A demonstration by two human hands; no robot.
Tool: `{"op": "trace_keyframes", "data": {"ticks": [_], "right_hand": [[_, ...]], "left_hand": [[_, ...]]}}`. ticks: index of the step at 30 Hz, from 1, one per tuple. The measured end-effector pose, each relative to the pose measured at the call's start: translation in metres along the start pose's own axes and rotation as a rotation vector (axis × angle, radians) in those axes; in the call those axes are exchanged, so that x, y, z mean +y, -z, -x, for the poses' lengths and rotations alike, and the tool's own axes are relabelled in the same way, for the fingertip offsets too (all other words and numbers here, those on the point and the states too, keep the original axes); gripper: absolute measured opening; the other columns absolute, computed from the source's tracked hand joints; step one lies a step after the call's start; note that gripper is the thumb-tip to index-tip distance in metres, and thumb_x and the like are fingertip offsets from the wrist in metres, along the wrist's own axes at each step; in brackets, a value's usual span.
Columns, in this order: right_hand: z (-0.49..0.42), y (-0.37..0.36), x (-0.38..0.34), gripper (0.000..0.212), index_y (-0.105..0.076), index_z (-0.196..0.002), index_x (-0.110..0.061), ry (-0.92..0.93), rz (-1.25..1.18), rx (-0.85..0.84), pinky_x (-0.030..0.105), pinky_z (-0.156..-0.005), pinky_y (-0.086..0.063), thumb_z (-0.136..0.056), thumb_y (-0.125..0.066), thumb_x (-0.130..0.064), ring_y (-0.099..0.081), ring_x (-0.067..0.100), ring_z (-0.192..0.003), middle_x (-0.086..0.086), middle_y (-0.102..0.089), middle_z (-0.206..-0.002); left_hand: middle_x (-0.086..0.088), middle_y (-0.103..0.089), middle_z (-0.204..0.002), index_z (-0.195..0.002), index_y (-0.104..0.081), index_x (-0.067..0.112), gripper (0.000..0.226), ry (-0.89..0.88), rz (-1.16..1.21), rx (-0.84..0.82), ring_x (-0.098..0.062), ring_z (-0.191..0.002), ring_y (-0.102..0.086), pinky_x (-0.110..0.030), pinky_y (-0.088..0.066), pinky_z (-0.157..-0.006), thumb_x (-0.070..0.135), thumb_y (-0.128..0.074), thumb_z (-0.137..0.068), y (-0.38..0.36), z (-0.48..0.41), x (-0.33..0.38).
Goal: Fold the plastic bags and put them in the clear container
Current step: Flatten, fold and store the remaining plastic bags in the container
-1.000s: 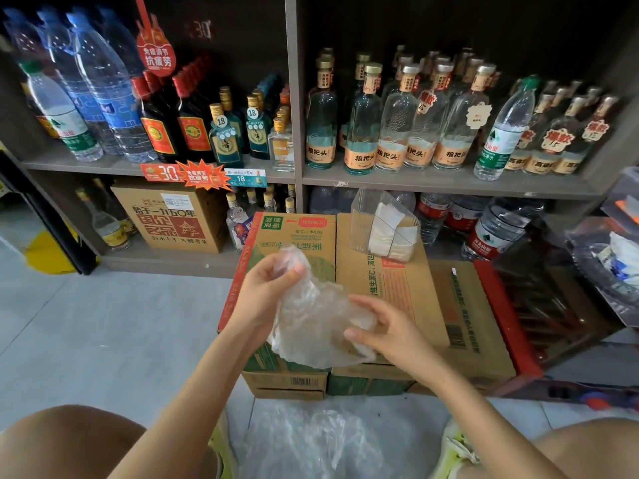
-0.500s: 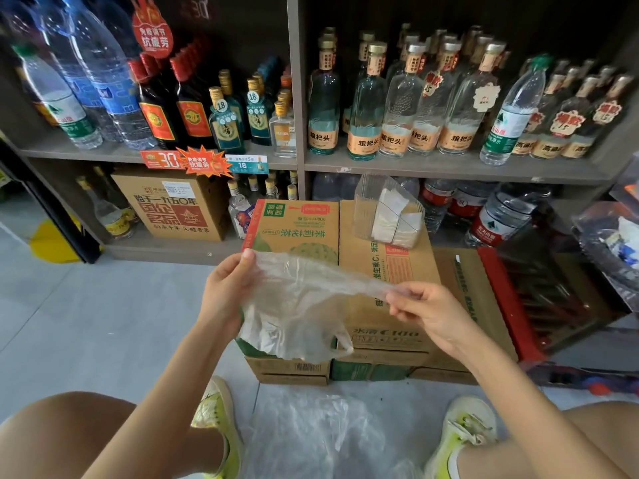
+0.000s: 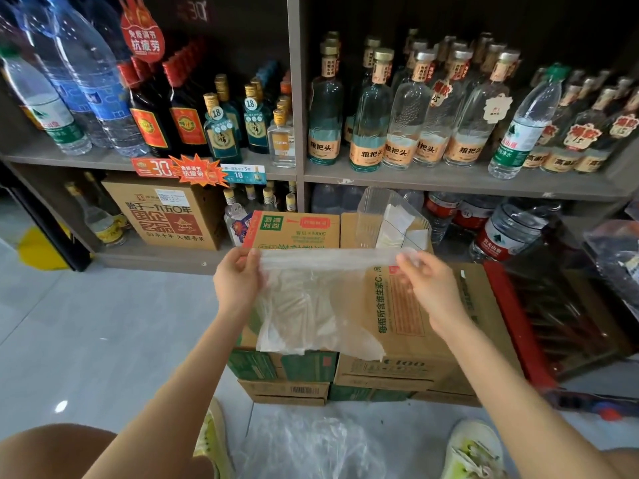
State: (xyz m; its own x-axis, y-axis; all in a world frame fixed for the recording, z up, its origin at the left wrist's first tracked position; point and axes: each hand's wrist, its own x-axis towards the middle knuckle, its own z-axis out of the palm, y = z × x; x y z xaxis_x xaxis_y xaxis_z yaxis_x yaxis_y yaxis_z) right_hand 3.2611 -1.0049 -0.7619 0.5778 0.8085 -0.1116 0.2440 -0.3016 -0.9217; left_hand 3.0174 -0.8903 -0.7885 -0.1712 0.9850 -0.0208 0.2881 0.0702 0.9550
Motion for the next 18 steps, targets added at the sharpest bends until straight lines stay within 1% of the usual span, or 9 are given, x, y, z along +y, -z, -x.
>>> {"op": "trace_keyframes", "data": {"ticks": [2, 4, 7, 8, 10, 12, 14, 16, 18], "right_hand": [[0.007, -0.010, 0.011, 0.045, -0.051, -0.130, -0.015, 0.091, 0.227, 0.005, 0.022, -0.072, -0.045, -0.093, -0.055, -0.041, -0.056, 0.008, -0.089, -0.019, -0.055, -0.092], [0.018, -0.018, 0.028, 0.049, -0.053, -0.125, -0.014, 0.134, 0.307, -0.042, 0.024, -0.074, -0.050, -0.090, -0.054, -0.048, -0.058, 0.006, -0.088, -0.020, -0.054, -0.088], [0.034, -0.027, 0.051, 0.059, -0.046, -0.136, -0.019, 0.137, 0.262, -0.161, 0.028, -0.086, -0.050, -0.086, -0.057, -0.049, -0.057, 0.000, -0.094, -0.015, -0.060, -0.097], [0.038, -0.030, 0.055, 0.066, -0.040, -0.141, -0.022, 0.132, 0.241, -0.178, 0.028, -0.090, -0.048, -0.084, -0.060, -0.050, -0.055, -0.001, -0.097, -0.016, -0.060, -0.099], [0.044, -0.035, 0.059, 0.088, -0.025, -0.148, -0.026, 0.122, 0.214, -0.192, 0.027, -0.095, -0.042, -0.075, -0.063, -0.058, -0.052, -0.001, -0.102, -0.017, -0.060, -0.101], [0.047, -0.042, 0.064, 0.101, -0.018, -0.151, -0.026, 0.108, 0.195, -0.218, 0.028, -0.097, -0.041, -0.069, -0.064, -0.063, -0.053, -0.001, -0.102, -0.016, -0.062, -0.099], [0.048, -0.048, 0.068, 0.104, -0.020, -0.151, -0.026, 0.091, 0.191, -0.240, 0.036, -0.102, -0.041, -0.066, -0.062, -0.069, -0.056, -0.003, -0.096, -0.017, -0.065, -0.092], [0.050, -0.055, 0.069, 0.099, -0.029, -0.148, -0.024, 0.104, 0.226, -0.246, 0.045, -0.105, -0.038, -0.067, -0.049, -0.079, -0.058, -0.005, -0.091, -0.020, -0.065, -0.086], [0.053, -0.061, 0.067, 0.090, -0.038, -0.143, -0.025, 0.112, 0.269, -0.257, 0.049, -0.107, -0.034, -0.072, -0.034, -0.081, -0.058, -0.004, -0.093, -0.020, -0.066, -0.086]], "left_hand": [[-0.008, -0.067, -0.085, -0.099, -0.063, 0.010, 0.024, 0.007, -0.094, 0.003, -0.015, -0.062, -0.055, -0.027, -0.040, -0.056, 0.030, -0.051, -0.099, -0.011, -0.014, -0.004], [-0.012, -0.068, -0.092, -0.105, -0.063, 0.007, 0.029, 0.050, -0.140, -0.009, -0.016, -0.064, -0.056, -0.027, -0.040, -0.054, 0.031, -0.050, -0.099, -0.019, -0.026, -0.010], [-0.014, -0.065, -0.094, -0.114, -0.060, 0.003, 0.040, 0.132, -0.168, -0.052, -0.026, -0.078, -0.060, -0.032, -0.045, -0.063, 0.037, -0.043, -0.101, -0.025, -0.035, -0.010], [-0.011, -0.061, -0.090, -0.115, -0.058, 0.003, 0.045, 0.173, -0.157, -0.077, -0.027, -0.080, -0.058, -0.034, -0.045, -0.068, 0.041, -0.039, -0.101, -0.024, -0.036, -0.007], [-0.005, -0.053, -0.088, -0.114, -0.050, 0.008, 0.048, 0.291, -0.093, -0.117, -0.022, -0.077, -0.052, -0.034, -0.042, -0.065, 0.050, -0.032, -0.100, -0.017, -0.033, -0.004], [-0.007, -0.052, -0.100, -0.119, -0.045, 0.012, 0.053, 0.343, -0.069, -0.118, -0.025, -0.084, -0.052, -0.035, -0.042, -0.068, 0.058, -0.031, -0.097, -0.003, -0.026, -0.009], [-0.008, -0.054, -0.099, -0.108, -0.047, 0.009, 0.052, 0.291, -0.140, -0.086, -0.029, -0.091, -0.053, -0.038, -0.043, -0.075, 0.057, -0.032, -0.097, 0.013, -0.012, -0.018], [-0.009, -0.056, -0.086, -0.090, -0.050, 0.005, 0.051, 0.265, -0.216, -0.090, -0.030, -0.086, -0.055, -0.037, -0.042, -0.072, 0.052, -0.034, -0.099, 0.028, 0.004, -0.027], [-0.010, -0.058, -0.083, -0.084, -0.052, 0.007, 0.047, 0.337, -0.160, -0.153, -0.030, -0.081, -0.059, -0.035, -0.049, -0.067, 0.049, -0.039, -0.099, 0.040, 0.019, -0.034]]}}
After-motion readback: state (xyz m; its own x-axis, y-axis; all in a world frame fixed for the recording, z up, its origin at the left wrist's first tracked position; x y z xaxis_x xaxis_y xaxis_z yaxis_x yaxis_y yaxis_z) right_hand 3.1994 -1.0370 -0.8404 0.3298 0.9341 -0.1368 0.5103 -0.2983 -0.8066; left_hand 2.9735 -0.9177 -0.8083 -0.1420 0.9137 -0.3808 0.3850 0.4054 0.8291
